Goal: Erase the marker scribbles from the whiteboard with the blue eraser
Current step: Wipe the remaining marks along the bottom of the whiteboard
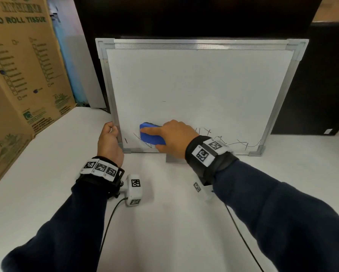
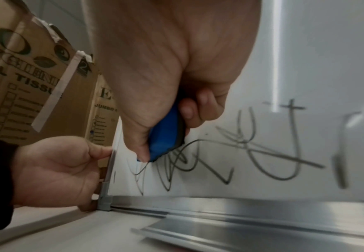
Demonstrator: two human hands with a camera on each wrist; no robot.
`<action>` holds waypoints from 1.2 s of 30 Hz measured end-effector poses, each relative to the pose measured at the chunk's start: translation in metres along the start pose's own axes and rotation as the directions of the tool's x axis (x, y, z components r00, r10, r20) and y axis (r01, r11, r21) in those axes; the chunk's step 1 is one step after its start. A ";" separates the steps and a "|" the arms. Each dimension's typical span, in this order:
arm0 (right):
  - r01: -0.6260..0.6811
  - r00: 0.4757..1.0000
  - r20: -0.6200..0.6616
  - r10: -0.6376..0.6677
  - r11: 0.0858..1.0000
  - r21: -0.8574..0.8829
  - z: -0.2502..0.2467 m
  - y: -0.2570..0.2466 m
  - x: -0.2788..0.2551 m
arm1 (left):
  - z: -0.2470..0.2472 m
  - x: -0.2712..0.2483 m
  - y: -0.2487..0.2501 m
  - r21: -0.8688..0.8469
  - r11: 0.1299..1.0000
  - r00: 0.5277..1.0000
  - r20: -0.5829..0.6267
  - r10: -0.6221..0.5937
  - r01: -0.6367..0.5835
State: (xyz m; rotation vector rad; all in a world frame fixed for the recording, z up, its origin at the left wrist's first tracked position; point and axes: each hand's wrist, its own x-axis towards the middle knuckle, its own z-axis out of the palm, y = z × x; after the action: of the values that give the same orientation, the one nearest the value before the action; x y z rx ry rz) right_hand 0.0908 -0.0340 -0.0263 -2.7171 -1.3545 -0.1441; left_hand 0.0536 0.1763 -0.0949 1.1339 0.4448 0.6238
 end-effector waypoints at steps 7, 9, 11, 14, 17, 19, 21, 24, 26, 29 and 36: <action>-0.115 0.993 -0.034 0.117 0.993 0.039 -0.019 0.053 -0.057 | 0.005 0.003 -0.004 0.109 0.992 0.996 -0.061 0.070 -0.063; -0.141 0.989 -0.047 0.143 0.989 0.044 -0.021 0.069 -0.074 | 0.009 0.003 -0.004 0.158 0.984 0.992 -0.082 0.098 -0.084; -0.169 0.984 -0.047 0.171 0.985 0.045 -0.021 0.086 -0.088 | 0.011 0.003 -0.004 0.212 0.973 0.988 -0.099 0.119 -0.096; -0.213 0.976 -0.038 0.215 0.976 0.040 -0.022 0.107 -0.108 | 0.011 0.006 -0.004 0.252 0.963 0.987 -0.102 0.128 -0.099; -0.225 0.974 -0.034 0.226 0.974 0.026 -0.025 0.120 -0.122 | 0.010 0.007 -0.004 0.271 0.957 0.985 -0.103 0.138 -0.105; -0.235 0.971 -0.031 0.235 0.972 0.012 -0.028 0.124 -0.127 | 0.010 0.007 -0.004 0.278 0.954 0.985 -0.098 0.140 -0.108; -0.244 0.969 -0.028 0.244 0.970 0.000 -0.030 0.126 -0.129 | 0.009 0.008 -0.005 0.292 0.951 0.986 -0.094 0.138 -0.105; -0.231 0.973 -0.012 0.231 0.973 0.008 -0.029 0.121 -0.124 | 0.009 0.011 -0.007 0.282 0.954 0.986 -0.103 0.135 -0.101; -0.199 0.980 0.003 0.199 0.980 0.017 -0.026 0.111 -0.114 | 0.010 0.010 -0.008 0.280 0.954 0.986 -0.099 0.136 -0.103; -0.131 0.991 0.024 0.130 0.991 0.008 -0.019 0.091 -0.088 | 0.009 0.008 -0.008 0.267 0.957 0.986 -0.096 0.139 -0.109; -0.026 0.999 0.024 0.027 0.999 -0.044 -0.005 0.042 -0.028 | 0.008 0.007 -0.007 0.201 0.977 0.991 -0.093 0.092 -0.072</action>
State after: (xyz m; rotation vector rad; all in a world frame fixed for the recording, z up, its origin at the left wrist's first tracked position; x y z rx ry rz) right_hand 0.1069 -0.0821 -0.0267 -2.7802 -1.3365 -0.1400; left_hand 0.0655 0.1740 -0.0986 1.3185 0.5591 0.7237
